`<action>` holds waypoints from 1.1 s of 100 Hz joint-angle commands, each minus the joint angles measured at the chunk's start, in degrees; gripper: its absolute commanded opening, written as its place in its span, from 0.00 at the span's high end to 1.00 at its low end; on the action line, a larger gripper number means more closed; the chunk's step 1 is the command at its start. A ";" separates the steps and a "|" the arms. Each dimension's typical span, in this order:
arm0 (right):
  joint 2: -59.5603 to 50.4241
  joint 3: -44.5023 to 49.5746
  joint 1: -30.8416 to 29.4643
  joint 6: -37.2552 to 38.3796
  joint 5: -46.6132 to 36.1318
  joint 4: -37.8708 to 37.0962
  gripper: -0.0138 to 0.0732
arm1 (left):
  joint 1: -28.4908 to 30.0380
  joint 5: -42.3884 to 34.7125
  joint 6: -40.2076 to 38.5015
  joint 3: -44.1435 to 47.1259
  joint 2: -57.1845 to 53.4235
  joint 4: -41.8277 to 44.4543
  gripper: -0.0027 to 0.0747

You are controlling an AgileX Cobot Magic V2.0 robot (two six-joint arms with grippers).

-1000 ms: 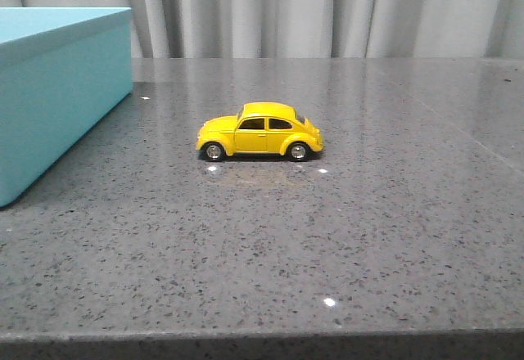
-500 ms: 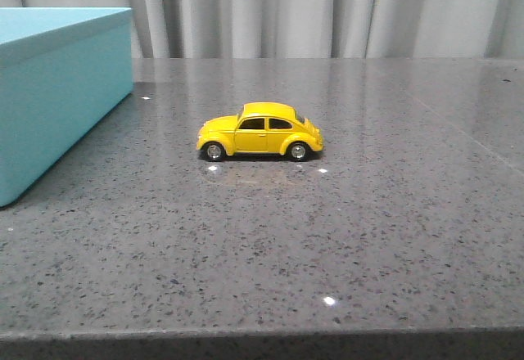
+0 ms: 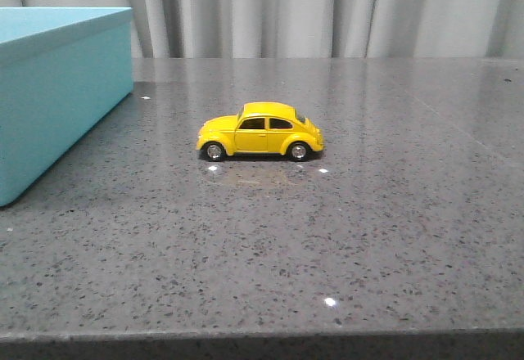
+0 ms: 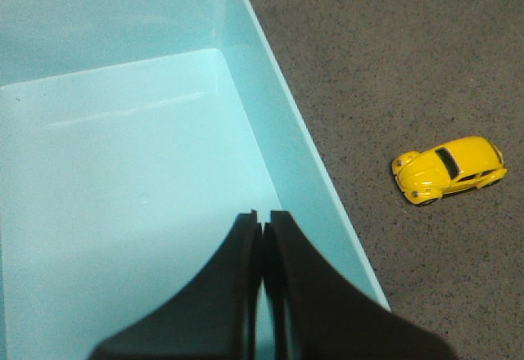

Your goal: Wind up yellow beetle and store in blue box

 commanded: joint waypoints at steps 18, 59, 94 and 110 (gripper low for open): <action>0.17 -2.03 -0.34 -4.52 -3.49 2.70 0.73 | -0.17 -3.07 2.60 -1.90 0.13 -1.39 0.82; 0.92 -2.18 -0.17 -6.52 -4.80 10.00 0.14 | -0.17 -1.79 2.42 -1.91 0.13 -1.39 0.18; 5.52 -4.72 6.17 -6.99 -6.03 16.07 0.14 | -0.17 -1.79 2.42 -1.91 0.23 -1.39 0.18; 9.76 -6.45 11.63 -5.05 -8.72 15.86 0.14 | -0.17 -1.79 2.42 -1.91 0.26 -1.39 0.18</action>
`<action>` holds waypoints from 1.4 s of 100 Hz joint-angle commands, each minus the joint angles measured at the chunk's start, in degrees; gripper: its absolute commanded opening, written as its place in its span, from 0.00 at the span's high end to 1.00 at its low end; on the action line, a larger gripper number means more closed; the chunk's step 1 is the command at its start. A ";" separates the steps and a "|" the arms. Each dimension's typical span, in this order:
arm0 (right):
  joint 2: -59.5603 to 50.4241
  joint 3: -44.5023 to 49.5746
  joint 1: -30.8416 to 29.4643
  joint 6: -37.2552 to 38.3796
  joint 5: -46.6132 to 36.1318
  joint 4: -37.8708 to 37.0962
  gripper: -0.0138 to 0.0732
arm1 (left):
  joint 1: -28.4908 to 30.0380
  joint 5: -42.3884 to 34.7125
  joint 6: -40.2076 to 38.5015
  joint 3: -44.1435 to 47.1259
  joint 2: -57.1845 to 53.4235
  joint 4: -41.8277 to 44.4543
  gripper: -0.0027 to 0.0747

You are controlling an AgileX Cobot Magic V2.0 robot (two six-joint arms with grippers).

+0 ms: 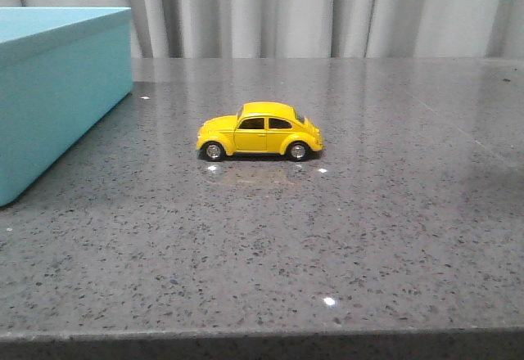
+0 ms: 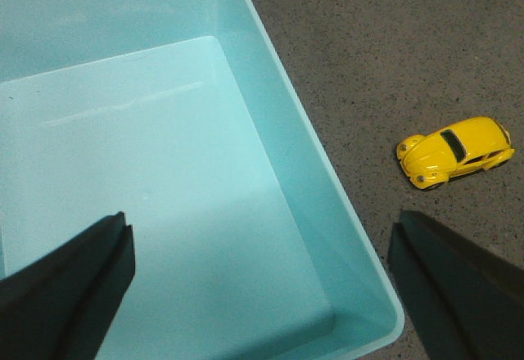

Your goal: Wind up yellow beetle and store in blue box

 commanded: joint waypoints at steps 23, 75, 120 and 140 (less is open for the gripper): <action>8.69 -4.52 9.67 3.12 -9.67 -0.47 0.14 | -0.17 -2.49 -0.11 -1.91 -0.37 -1.39 0.18; 15.49 -6.72 16.11 3.42 -14.55 -2.68 0.14 | -0.17 -2.49 -0.11 -1.91 -0.37 -1.39 0.18; 16.84 -10.55 27.91 35.91 -13.49 -38.45 0.14 | -0.17 -2.49 -0.11 -1.91 -0.28 -1.39 0.18; 22.74 -14.58 35.46 47.09 -8.95 -50.48 0.14 | -0.17 -2.49 -0.11 -1.91 -0.28 -1.39 0.18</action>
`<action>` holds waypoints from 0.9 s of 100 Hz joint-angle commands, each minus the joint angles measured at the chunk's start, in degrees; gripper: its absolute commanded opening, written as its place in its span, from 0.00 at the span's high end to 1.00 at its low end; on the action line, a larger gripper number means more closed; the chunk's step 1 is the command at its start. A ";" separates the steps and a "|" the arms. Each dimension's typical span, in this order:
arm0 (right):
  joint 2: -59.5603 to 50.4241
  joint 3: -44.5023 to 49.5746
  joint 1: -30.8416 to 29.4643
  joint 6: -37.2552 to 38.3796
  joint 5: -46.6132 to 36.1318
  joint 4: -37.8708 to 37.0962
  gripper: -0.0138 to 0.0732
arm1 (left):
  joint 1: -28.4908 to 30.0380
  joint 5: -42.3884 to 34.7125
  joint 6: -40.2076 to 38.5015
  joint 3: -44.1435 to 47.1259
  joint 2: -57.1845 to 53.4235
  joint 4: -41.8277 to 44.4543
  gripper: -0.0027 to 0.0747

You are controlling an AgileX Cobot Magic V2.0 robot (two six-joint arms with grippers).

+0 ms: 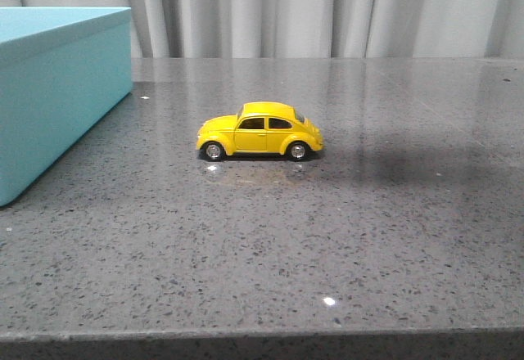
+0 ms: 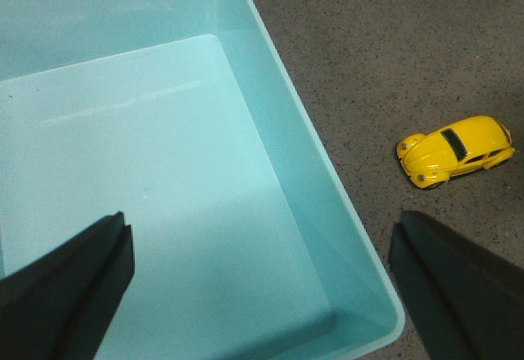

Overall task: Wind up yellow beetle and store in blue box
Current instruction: 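Lower the right gripper down onto the yellow toy beetle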

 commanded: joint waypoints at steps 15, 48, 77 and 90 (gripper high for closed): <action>6.11 -5.36 5.95 10.28 0.34 -10.08 0.14 | -0.17 -2.63 -0.11 -1.91 -0.41 -1.39 0.18; 13.84 -8.60 7.22 16.74 1.75 -11.23 0.14 | -0.17 -2.63 -0.11 -1.91 -0.41 -1.39 0.18; 15.29 -8.60 7.22 24.23 4.05 -16.02 0.14 | -0.17 -2.63 -0.11 -1.91 -0.41 -1.39 0.18; 16.14 -8.60 7.38 25.11 4.17 -16.67 0.14 | -0.17 -2.63 -0.11 -1.91 -0.41 -1.39 0.18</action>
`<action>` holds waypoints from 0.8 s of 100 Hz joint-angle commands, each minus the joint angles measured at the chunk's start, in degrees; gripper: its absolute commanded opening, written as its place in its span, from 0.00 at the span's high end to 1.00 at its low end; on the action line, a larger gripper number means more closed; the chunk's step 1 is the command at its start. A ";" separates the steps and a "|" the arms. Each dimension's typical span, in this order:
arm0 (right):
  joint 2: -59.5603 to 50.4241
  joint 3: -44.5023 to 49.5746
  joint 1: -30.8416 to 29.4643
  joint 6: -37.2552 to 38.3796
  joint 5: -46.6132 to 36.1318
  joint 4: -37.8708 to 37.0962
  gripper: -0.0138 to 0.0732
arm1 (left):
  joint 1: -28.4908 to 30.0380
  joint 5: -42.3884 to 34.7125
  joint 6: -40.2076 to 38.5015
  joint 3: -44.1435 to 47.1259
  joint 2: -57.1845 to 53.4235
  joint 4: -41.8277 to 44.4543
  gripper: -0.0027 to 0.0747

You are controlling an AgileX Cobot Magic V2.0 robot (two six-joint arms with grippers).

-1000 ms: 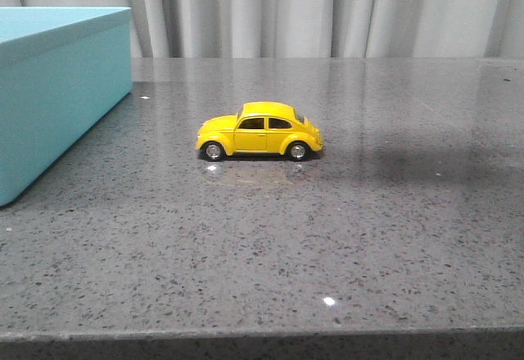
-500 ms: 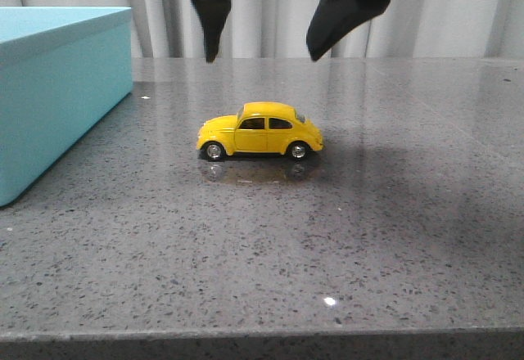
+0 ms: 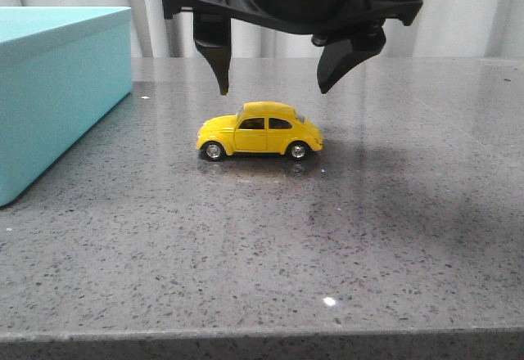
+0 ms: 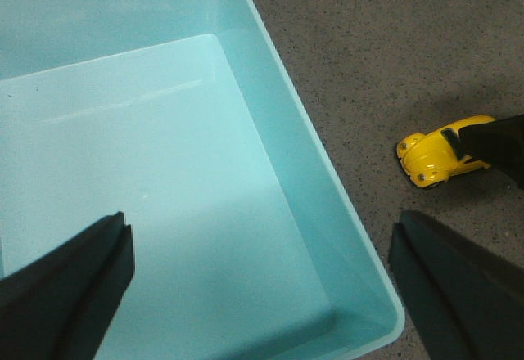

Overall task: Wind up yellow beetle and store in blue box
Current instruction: 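Lower the right gripper down onto the yellow toy beetle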

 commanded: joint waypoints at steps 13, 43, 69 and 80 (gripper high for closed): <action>-1.02 -2.05 0.05 1.75 -1.13 -3.48 0.14 | -0.17 -2.63 -0.11 -1.91 -0.41 -1.39 0.18; -0.35 -2.05 0.19 3.05 -1.02 -3.62 0.22 | -0.17 -2.63 -0.11 -1.91 -0.41 -1.39 0.18; -0.35 -2.05 0.18 3.55 -1.02 -3.62 0.33 | -0.17 -2.63 -0.11 -1.91 -0.41 -1.39 0.18; -0.35 -2.05 0.18 3.55 -0.96 -3.62 0.33 | -0.17 -2.63 -0.11 -1.91 -0.41 -1.39 0.18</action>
